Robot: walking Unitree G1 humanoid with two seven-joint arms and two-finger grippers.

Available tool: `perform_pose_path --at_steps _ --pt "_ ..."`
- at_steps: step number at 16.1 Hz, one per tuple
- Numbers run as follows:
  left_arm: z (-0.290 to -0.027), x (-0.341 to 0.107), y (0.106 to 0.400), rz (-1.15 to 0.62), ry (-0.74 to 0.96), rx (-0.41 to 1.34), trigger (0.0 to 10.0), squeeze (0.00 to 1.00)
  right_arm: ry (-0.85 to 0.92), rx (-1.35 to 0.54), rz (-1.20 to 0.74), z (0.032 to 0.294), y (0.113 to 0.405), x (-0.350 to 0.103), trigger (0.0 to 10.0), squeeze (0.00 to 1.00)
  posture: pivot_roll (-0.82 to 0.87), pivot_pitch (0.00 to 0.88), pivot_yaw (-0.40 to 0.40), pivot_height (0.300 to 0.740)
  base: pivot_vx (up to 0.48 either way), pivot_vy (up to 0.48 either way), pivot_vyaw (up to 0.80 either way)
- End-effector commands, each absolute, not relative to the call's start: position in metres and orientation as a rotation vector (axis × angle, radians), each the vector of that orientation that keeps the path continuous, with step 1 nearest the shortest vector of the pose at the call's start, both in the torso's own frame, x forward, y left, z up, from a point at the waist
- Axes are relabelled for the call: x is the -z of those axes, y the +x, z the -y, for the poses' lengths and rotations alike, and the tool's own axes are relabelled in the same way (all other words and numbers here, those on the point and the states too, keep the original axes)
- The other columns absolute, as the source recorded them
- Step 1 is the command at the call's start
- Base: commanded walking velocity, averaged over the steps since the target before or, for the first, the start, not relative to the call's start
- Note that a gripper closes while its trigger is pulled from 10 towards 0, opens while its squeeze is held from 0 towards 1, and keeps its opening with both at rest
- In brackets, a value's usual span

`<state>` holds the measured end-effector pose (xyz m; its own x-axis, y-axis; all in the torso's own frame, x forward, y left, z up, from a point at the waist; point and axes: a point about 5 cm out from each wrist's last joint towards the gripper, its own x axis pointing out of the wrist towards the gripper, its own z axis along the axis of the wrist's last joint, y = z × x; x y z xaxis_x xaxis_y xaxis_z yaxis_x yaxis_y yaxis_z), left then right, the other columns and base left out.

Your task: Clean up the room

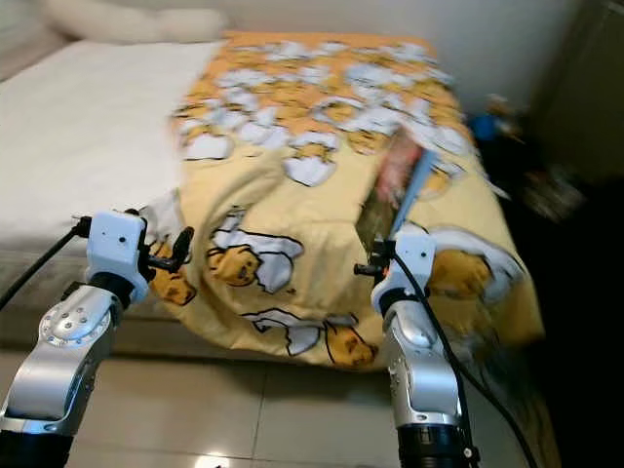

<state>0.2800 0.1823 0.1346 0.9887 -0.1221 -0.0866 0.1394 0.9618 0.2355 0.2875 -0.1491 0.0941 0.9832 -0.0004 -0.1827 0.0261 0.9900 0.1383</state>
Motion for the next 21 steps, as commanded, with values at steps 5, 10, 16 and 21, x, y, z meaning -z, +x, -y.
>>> perform_pose_path --at_steps 5,10,16,21 --pt "-0.178 -0.1365 0.2836 -0.069 0.248 0.156 10.0 0.05 0.139 0.036 -0.144 0.1541 0.2917 -0.1026 10.0 0.0 0.04 0.0 0.048 0.74 0.0 0.48 -0.8" --pt "-0.177 -0.1346 0.2824 -0.075 0.248 0.157 10.0 0.05 0.13 0.034 -0.147 0.1547 0.2922 -0.1021 10.0 0.0 0.04 0.0 0.044 0.74 0.0 0.48 -0.74" --pt "-0.1784 -0.1346 0.2807 -0.079 0.246 0.152 10.0 0.05 0.132 0.026 -0.127 0.1528 0.2953 -0.1062 10.0 0.0 0.05 0.0 0.036 0.74 0.0 0.48 0.0" --pt "-0.1795 -0.1328 0.2786 -0.084 0.24 0.144 10.0 0.06 0.127 -0.02 -0.121 0.1489 0.2958 -0.1085 10.0 0.0 0.05 0.0 0.032 0.74 0.0 0.48 0.0"
